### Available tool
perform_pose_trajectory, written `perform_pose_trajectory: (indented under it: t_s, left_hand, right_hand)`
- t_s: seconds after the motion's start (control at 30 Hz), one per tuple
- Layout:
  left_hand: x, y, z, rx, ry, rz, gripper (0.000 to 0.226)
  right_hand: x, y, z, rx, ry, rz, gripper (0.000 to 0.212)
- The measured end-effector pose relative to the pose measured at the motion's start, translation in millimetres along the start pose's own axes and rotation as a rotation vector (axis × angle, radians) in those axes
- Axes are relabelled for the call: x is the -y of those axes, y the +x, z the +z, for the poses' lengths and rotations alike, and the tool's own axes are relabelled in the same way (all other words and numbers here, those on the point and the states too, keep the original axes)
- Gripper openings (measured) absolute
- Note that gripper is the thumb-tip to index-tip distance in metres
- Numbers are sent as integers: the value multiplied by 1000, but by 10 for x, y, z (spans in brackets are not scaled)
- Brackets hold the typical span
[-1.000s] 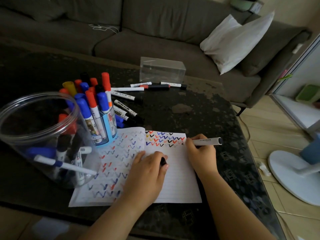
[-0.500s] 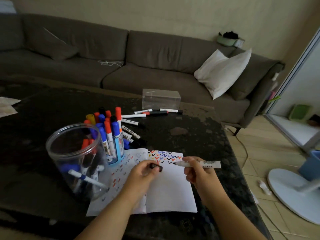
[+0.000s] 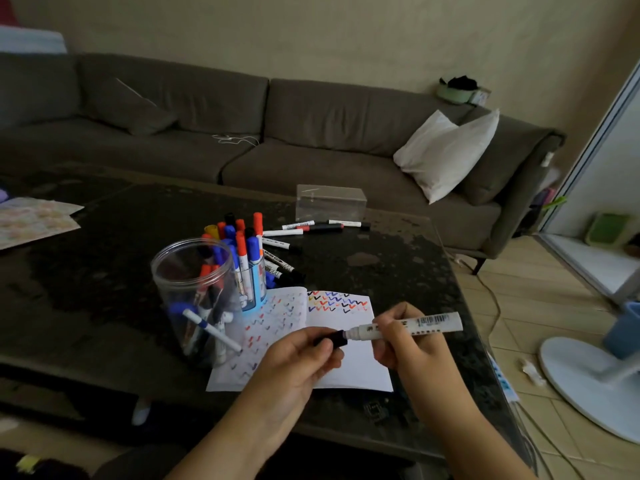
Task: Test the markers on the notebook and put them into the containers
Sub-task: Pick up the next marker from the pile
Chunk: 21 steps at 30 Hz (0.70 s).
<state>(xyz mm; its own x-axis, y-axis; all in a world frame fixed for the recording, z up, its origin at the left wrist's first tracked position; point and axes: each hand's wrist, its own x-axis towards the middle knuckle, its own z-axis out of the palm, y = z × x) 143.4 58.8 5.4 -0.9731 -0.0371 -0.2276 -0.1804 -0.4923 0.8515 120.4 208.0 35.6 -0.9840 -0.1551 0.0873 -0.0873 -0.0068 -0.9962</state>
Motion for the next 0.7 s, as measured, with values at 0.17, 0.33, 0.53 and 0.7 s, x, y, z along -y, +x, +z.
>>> perform_pose_trajectory:
  t_s: [0.17,0.33,0.53,0.7]
  left_hand:
    - [-48,-190,18,106,430,85,18]
    - [-180,-303,-45,236,1004,244,14]
    - [-296,-505,85,192,1079,485,17]
    - [-282,-553,66,170,1072,526,20]
  right_hand:
    - [31,-135,-18,44,-72,-2,21]
    - [94,-229,-61,43,-132,-23,36]
    - [160,-303,78,-92,142,-25,30]
    - [187,-298,185,-84,189,-15,24]
